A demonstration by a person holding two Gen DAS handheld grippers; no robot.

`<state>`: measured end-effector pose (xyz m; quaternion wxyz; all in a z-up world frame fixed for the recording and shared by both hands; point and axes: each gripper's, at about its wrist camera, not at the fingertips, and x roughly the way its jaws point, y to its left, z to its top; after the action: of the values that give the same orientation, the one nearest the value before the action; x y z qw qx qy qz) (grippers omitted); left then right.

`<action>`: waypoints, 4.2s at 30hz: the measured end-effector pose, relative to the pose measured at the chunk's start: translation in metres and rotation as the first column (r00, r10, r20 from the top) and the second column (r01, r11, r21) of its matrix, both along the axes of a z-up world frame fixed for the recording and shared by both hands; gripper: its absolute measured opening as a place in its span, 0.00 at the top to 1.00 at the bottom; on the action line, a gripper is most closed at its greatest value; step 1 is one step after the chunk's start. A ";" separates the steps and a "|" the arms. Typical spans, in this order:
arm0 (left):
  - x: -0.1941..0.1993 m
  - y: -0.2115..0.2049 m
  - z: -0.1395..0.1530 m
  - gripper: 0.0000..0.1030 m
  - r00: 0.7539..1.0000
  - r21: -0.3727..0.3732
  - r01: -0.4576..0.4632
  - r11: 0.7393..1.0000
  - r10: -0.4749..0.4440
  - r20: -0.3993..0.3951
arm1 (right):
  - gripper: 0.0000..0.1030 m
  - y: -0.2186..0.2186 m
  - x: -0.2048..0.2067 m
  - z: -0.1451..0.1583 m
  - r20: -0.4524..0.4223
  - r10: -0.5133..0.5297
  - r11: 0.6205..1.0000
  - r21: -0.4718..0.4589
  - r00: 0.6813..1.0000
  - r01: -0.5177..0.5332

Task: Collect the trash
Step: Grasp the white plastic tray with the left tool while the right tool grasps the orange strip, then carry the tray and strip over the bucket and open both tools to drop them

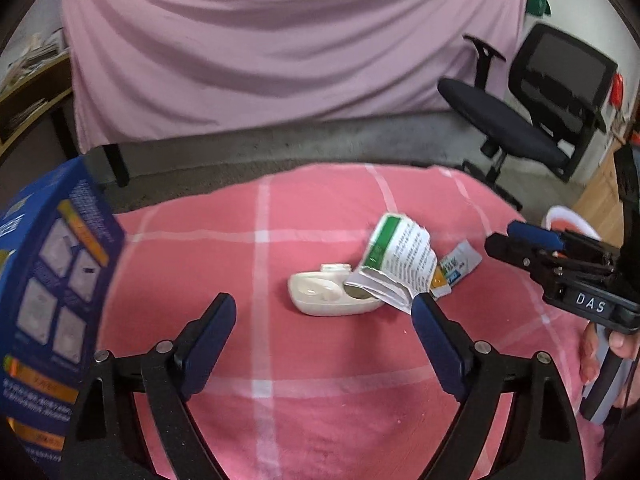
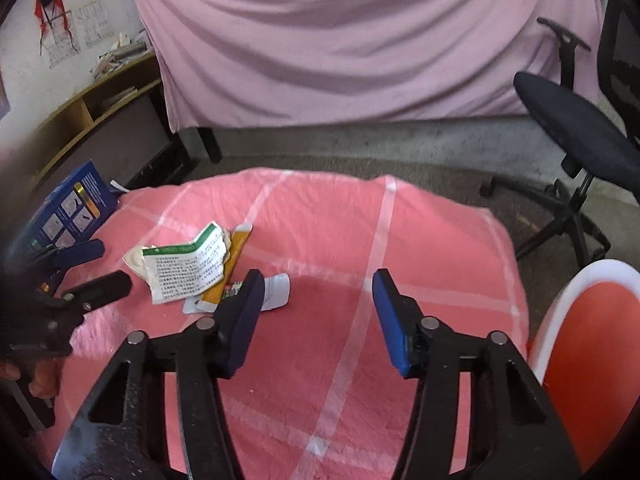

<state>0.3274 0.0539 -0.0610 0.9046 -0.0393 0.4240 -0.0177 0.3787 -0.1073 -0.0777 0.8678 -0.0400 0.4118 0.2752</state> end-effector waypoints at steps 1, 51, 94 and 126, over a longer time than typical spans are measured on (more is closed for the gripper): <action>0.003 -0.001 -0.001 0.17 1.000 0.008 0.004 1.000 -0.004 -0.013 | 0.29 0.000 0.001 -0.001 -0.007 0.002 1.000 0.000 1.000 -0.002; -0.021 0.027 0.006 0.48 0.992 0.005 -0.123 0.992 0.123 -0.005 | 0.67 0.075 -0.021 -0.013 -0.032 0.227 0.965 -0.131 0.973 -0.229; -0.088 -0.169 0.116 0.48 0.766 0.031 0.157 0.987 -0.141 0.626 | 0.72 -0.167 -0.169 0.119 0.651 -0.348 0.928 0.342 0.675 0.150; -0.031 -0.292 0.076 0.48 0.835 0.035 0.424 0.905 -0.405 0.372 | 0.72 -0.268 -0.120 0.074 0.332 -0.536 0.837 0.333 0.776 0.435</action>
<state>0.2960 -0.2377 0.0150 0.9416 0.0354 0.2432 -0.2304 0.2588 -0.3757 -0.0036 0.9742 0.1154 0.1796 0.0728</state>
